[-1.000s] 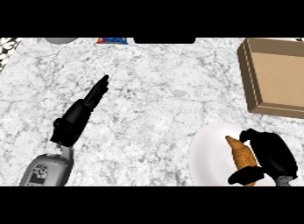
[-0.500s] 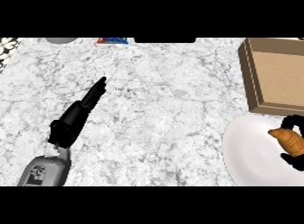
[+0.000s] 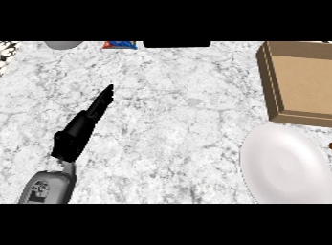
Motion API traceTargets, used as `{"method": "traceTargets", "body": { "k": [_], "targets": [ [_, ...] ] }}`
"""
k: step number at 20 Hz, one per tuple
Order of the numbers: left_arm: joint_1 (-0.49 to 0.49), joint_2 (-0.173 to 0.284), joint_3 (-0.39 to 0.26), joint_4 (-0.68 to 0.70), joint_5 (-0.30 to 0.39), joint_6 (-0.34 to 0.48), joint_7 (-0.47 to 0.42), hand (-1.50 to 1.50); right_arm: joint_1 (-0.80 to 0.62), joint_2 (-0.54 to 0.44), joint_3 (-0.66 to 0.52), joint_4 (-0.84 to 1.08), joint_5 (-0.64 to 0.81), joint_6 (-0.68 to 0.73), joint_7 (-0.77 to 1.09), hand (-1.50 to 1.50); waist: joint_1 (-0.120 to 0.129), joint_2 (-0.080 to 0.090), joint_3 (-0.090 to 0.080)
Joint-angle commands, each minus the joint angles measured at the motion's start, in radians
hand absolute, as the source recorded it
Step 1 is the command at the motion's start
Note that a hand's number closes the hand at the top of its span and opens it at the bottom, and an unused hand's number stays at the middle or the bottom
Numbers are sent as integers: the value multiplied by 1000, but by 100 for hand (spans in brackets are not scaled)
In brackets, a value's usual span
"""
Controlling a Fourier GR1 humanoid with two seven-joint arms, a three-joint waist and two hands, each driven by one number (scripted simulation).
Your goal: Pick the croissant from the plate and place it in the cardboard box
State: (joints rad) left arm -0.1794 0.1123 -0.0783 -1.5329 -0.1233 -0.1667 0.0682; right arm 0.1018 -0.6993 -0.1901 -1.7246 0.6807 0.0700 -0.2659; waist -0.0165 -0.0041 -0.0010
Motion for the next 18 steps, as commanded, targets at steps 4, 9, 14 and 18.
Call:
{"method": "traceTargets", "body": {
  "k": [4, 9, 14, 18],
  "targets": [
    [15, 16, 17, -56, 20, -18, 43, 0, 106, -7, -242, -312, -282, 156, 51, 150, -14, -6, 0],
    [-4, -12, -10, -27, -25, 10, 23, 0, 57, -15, -407, -330, -459, 271, 174, 150, 1, 1, 0],
    [-18, -34, -25, -13, -33, 5, 44, 0, -30, -26, -452, -334, -454, 308, 323, 150, 11, 3, 0],
    [24, -38, -25, -40, -28, -2, 22, 0, -148, -78, -433, -137, -386, 292, 282, 150, 19, 4, 1]
  ]
}}
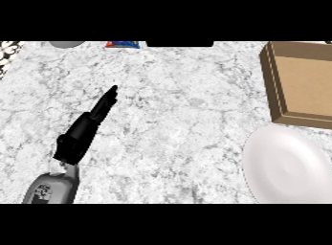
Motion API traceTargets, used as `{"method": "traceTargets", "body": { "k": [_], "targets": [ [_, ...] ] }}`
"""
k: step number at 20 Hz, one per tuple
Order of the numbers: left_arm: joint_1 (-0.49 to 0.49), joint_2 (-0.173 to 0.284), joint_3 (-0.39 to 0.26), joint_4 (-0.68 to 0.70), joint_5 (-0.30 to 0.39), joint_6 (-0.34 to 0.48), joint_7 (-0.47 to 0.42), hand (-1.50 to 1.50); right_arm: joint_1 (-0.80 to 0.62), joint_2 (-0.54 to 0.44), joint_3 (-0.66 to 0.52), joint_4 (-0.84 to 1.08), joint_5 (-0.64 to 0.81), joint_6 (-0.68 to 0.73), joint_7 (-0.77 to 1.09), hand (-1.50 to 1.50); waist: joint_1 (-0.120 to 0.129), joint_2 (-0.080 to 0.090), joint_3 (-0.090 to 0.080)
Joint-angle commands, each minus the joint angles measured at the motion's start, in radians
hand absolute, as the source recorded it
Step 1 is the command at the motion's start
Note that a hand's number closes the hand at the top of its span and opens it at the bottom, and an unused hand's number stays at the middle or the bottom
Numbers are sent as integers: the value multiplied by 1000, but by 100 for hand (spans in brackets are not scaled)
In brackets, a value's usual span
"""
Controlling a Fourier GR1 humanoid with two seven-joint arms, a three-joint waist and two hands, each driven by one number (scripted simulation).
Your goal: Pick the croissant from the plate and place it in the cardboard box
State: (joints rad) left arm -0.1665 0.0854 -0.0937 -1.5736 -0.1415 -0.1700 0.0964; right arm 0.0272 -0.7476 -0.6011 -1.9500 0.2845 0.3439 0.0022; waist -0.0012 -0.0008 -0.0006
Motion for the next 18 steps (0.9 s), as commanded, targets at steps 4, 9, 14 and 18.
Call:
{"method": "traceTargets", "body": {
  "k": [4, 9, 14, 18],
  "targets": [
    [-77, 3, 27, 123, -9, -18, -69, 0, -231, -70, 70, 228, 47, -19, 46, 150, 7, 4, 0],
    [-42, 23, 53, 45, 29, -47, -11, 0, -379, -148, 88, 428, 28, 23, 5, 150, 12, 3, 0],
    [-55, -19, 1, 90, -37, -6, -56, 0, -568, -102, 211, 676, 143, -107, -21, 150, 25, 7, 0],
    [-45, -35, -4, 18, -12, -15, 8, 0, -664, -81, 287, 785, 262, -205, -31, 150, 28, 7, 1]
  ]
}}
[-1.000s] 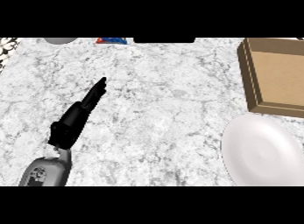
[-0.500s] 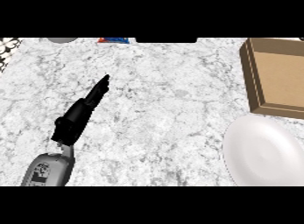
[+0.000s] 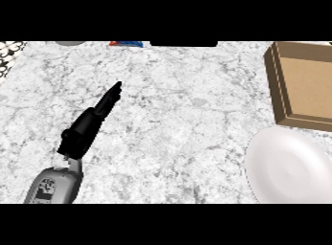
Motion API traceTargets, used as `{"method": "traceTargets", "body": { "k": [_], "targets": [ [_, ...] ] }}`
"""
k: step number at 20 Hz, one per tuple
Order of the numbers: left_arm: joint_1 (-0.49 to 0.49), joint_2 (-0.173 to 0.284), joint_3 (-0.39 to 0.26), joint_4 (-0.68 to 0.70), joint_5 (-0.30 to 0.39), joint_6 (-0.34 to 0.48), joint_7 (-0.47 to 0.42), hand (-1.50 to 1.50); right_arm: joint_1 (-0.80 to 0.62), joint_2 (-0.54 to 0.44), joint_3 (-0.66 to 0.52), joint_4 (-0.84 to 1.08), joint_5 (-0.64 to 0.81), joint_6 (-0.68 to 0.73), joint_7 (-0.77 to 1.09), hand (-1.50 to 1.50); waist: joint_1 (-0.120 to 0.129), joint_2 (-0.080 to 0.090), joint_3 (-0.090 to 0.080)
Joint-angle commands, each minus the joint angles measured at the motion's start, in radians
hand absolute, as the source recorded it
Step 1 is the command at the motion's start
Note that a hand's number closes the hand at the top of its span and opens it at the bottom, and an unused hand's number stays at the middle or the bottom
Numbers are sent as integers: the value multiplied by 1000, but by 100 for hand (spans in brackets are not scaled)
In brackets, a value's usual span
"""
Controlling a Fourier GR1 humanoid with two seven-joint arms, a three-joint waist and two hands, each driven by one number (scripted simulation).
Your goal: Pick the croissant from the plate and place it in the cardboard box
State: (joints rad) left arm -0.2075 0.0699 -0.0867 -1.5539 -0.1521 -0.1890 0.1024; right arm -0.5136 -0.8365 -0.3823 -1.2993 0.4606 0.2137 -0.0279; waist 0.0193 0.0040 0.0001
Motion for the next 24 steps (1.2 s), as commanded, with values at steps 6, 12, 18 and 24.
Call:
{"method": "traceTargets", "body": {
  "k": [6, 12, 18, 24],
  "targets": [
    [19, 8, 7, -51, 10, -16, 8, 0, -156, 17, 118, 393, 184, -157, -179, 150, 7, 2, 1],
    [46, 8, -4, 21, -20, -13, -86, 0, -312, 82, 167, 644, 288, -269, -186, 150, 17, 5, 1],
    [-27, -21, -8, 17, -20, 2, -22, 0, -339, 70, 73, 853, 192, -148, -202, -150, 16, 8, 2],
    [-42, -2, 18, 9, 18, -35, 28, 0, -369, 92, 2, 986, 143, -216, -351, -150, 20, 12, 3]
  ]
}}
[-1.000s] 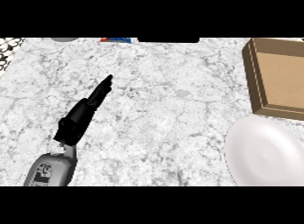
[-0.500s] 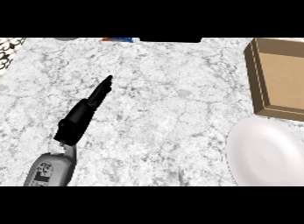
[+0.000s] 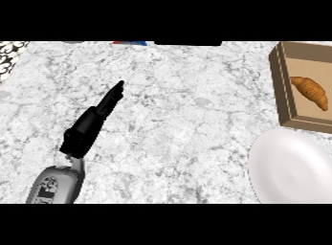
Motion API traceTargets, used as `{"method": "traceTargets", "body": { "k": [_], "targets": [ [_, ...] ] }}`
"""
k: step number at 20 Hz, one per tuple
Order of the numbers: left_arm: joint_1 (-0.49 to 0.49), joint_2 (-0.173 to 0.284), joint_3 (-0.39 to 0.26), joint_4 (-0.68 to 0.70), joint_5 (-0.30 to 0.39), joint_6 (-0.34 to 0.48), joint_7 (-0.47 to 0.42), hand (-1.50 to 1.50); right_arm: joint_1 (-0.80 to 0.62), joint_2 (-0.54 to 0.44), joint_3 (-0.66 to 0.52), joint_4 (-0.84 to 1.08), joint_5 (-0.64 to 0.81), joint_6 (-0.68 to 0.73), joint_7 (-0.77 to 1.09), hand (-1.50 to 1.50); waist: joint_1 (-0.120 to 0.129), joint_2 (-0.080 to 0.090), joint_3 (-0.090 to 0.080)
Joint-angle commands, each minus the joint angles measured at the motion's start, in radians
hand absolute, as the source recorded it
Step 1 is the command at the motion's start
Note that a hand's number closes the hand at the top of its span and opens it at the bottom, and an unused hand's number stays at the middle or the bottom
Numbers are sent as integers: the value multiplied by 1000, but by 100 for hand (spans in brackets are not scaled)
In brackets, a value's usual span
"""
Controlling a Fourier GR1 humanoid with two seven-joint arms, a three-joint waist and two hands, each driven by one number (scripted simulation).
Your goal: Pick the croissant from the plate and place it in the cardboard box
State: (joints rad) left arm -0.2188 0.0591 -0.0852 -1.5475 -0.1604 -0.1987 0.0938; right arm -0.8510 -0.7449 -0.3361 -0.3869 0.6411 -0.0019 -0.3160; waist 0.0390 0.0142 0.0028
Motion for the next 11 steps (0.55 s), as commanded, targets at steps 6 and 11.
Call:
{"method": "traceTargets", "body": {
  "k": [6, 11],
  "targets": [
    [19, -3, 5, 5, -7, 11, -1, 0, -34, -25, -265, 70, -265, 29, -161, -150, -18, -4, 1],
    [-8, -6, -3, -8, -10, 7, 6, 0, -24, -130, -384, 145, -380, 158, -172, -150, -11, 2, 2]
  ]
}}
